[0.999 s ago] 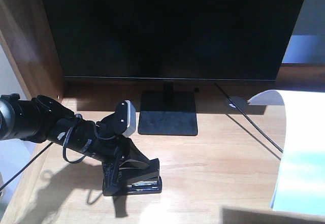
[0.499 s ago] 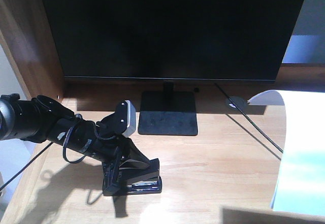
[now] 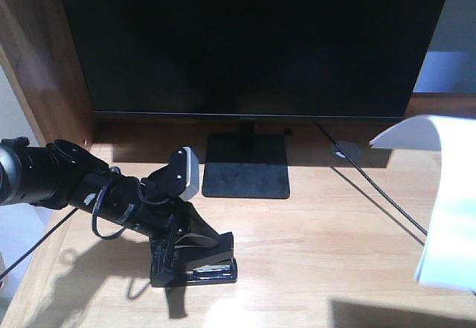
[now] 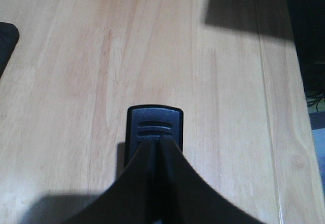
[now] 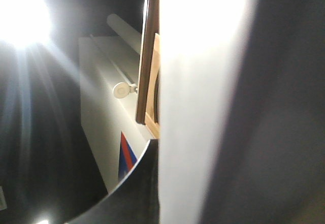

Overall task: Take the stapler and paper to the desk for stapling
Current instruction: 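Swing the white paper in the right gripper down toward the desk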

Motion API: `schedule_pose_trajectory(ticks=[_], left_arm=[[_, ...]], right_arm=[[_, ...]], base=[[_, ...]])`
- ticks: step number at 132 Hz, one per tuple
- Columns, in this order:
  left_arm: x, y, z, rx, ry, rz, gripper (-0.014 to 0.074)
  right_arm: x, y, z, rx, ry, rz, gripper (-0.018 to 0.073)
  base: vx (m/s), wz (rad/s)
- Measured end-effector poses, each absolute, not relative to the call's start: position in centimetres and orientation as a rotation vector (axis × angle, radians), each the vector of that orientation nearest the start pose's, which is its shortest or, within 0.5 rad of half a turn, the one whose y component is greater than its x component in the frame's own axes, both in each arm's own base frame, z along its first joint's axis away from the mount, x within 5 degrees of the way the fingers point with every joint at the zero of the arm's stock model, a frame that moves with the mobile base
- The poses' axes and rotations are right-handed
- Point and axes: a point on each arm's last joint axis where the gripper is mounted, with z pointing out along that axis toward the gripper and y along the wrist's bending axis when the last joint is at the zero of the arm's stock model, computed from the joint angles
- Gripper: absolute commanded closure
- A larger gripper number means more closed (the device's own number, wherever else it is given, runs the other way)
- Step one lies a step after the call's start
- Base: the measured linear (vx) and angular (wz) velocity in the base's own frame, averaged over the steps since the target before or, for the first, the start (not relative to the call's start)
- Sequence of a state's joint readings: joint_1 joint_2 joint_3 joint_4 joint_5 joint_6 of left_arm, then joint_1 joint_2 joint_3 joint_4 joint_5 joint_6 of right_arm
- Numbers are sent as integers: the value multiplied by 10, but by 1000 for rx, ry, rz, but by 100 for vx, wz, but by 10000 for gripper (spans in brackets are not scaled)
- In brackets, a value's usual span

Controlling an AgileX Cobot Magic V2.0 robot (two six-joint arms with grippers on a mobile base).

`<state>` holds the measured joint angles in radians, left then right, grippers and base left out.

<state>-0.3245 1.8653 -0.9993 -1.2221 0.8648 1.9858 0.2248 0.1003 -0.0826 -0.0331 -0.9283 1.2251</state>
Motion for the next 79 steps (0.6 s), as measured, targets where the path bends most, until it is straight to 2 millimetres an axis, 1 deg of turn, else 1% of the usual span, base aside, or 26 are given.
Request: schedule_pose_trajectory(ticks=[17, 31, 43, 55, 57, 68, 79], left_arm=[[300, -170, 163, 1578, 1826, -818, 603], [300, -170, 163, 1578, 1826, -818, 603], [300, -170, 163, 1578, 1826, -818, 603], [300, -170, 163, 1578, 1826, -818, 603], [300, -170, 163, 1578, 1826, -818, 603], [300, -170, 163, 1578, 1826, -818, 603], [300, -170, 163, 1579, 1826, -818, 603]], right_arm=[[22, 3, 309, 316, 568, 1338, 561], [26, 1, 319, 340, 584, 1285, 561], [34, 3, 329, 346, 618, 1251, 561], [46, 6, 337, 353, 661, 1231, 561], [53, 8, 339, 357, 686, 1225, 561], [66, 13, 346, 352, 719, 1218, 561], [84, 19, 351, 342, 753, 1220, 561]], base=[[0, 0], [0, 0], [0, 0], [0, 0], [0, 0], [0, 0], [0, 0]])
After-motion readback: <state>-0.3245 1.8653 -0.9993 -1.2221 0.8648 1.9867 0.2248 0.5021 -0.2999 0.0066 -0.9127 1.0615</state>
